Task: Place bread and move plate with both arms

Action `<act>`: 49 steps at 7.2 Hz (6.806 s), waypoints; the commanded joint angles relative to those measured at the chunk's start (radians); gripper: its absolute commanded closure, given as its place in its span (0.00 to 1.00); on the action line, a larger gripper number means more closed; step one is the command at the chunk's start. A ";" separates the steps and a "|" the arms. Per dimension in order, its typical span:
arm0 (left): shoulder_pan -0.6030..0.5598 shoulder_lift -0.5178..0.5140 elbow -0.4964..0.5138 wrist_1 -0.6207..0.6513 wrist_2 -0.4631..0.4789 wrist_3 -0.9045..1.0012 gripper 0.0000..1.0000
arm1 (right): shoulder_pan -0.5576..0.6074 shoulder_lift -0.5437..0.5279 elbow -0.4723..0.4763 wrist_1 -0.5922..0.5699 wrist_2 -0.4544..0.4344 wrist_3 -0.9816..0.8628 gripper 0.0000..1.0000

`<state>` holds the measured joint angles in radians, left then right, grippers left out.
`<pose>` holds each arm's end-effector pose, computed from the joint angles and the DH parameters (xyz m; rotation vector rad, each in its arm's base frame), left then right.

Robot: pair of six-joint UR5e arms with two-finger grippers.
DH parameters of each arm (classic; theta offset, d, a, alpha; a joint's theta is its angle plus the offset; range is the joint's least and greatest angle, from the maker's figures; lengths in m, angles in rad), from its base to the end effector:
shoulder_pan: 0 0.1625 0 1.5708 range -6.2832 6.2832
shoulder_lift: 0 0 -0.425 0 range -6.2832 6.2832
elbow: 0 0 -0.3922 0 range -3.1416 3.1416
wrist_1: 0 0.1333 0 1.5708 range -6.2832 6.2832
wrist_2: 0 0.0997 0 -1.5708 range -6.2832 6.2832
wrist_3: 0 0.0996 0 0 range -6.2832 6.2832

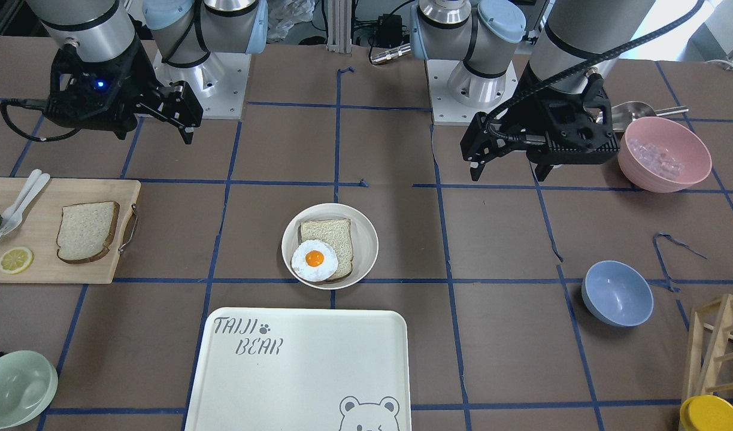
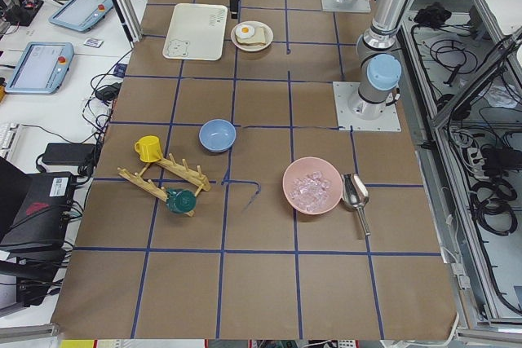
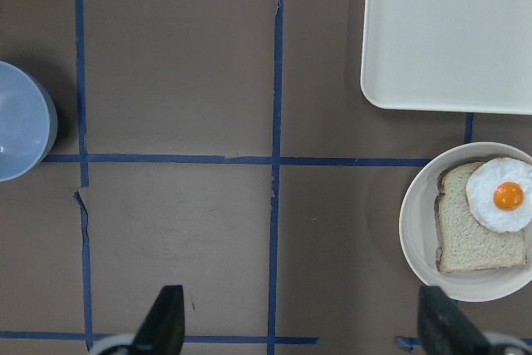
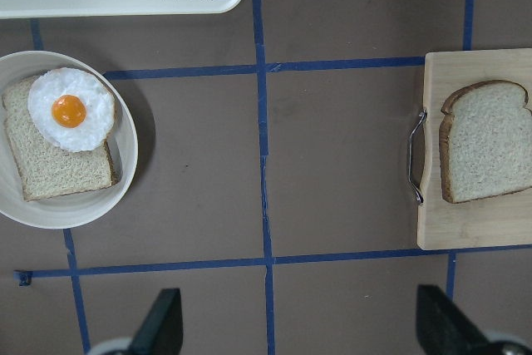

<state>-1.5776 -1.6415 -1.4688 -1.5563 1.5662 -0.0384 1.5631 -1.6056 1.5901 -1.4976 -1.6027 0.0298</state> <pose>-0.1373 -0.5253 0.5038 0.0494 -3.1348 0.0716 0.1265 -0.4721 0.4882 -0.0568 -3.1073 -0.0891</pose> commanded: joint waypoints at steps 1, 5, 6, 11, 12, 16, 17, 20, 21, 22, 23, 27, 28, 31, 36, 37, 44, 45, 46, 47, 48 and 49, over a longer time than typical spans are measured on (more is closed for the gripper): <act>0.001 0.000 -0.001 0.001 0.000 0.000 0.00 | 0.000 0.000 0.002 -0.001 -0.009 -0.002 0.00; 0.001 0.000 -0.001 0.001 0.000 0.000 0.00 | 0.000 0.000 0.005 0.002 -0.011 -0.004 0.00; 0.001 0.000 0.001 0.001 0.000 0.000 0.00 | 0.000 0.001 0.007 0.008 -0.011 0.001 0.00; -0.002 0.003 0.002 0.044 -0.003 0.000 0.00 | 0.000 0.001 0.008 0.010 -0.005 0.005 0.00; -0.001 0.005 0.001 0.044 -0.002 0.000 0.00 | 0.000 0.001 0.008 0.010 -0.008 0.004 0.00; -0.002 0.008 -0.001 0.044 -0.003 0.000 0.00 | 0.000 0.001 0.008 0.010 -0.013 0.001 0.00; -0.002 0.008 -0.001 0.044 -0.003 0.000 0.00 | 0.000 0.001 0.008 0.010 -0.013 0.001 0.00; -0.001 0.008 -0.001 0.044 -0.003 0.000 0.00 | 0.000 0.001 0.008 0.011 -0.005 -0.002 0.00; -0.001 0.009 -0.002 0.044 -0.003 0.000 0.00 | -0.003 0.006 0.008 0.011 -0.006 -0.002 0.00; -0.002 0.008 -0.001 0.044 -0.003 0.000 0.00 | -0.002 0.006 0.008 0.011 -0.014 -0.002 0.00; -0.002 0.009 -0.001 0.044 -0.003 0.000 0.00 | -0.001 0.006 0.008 0.011 -0.016 -0.002 0.00; -0.004 0.009 -0.002 0.044 -0.003 0.000 0.00 | -0.027 0.013 0.010 -0.007 -0.017 -0.010 0.00; -0.004 0.011 -0.002 0.044 -0.003 0.000 0.00 | -0.049 0.016 0.010 -0.010 -0.019 -0.043 0.00; -0.005 0.011 -0.002 0.044 -0.003 0.000 0.00 | -0.205 0.093 0.065 -0.015 -0.019 -0.056 0.00; -0.009 0.011 -0.001 0.044 -0.003 -0.002 0.00 | -0.302 0.219 0.307 -0.473 -0.104 -0.108 0.23; -0.009 0.011 -0.001 0.044 -0.005 -0.002 0.00 | -0.302 0.278 0.327 -0.540 -0.174 -0.084 0.26; -0.012 0.014 -0.005 0.041 -0.003 -0.003 0.00 | -0.302 0.386 0.329 -0.630 -0.186 -0.065 0.41; -0.012 0.012 -0.005 0.042 -0.005 -0.003 0.00 | -0.304 0.391 0.329 -0.633 -0.187 -0.064 0.44; -0.012 0.012 -0.005 0.042 -0.003 -0.003 0.00 | -0.311 0.397 0.329 -0.633 -0.187 -0.065 0.45; -0.012 0.012 -0.005 0.042 -0.003 -0.003 0.00 | -0.322 0.400 0.329 -0.633 -0.187 -0.065 0.45; -0.012 0.012 -0.005 0.042 -0.003 -0.003 0.00 | -0.327 0.403 0.329 -0.633 -0.187 -0.064 0.46; -0.012 0.012 -0.005 0.042 -0.003 -0.003 0.00 | -0.327 0.403 0.329 -0.633 -0.187 -0.060 0.52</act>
<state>-1.5892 -1.6291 -1.4742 -1.5141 1.5631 -0.0414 1.2394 -1.2043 1.9190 -2.1307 -1.7902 -0.0334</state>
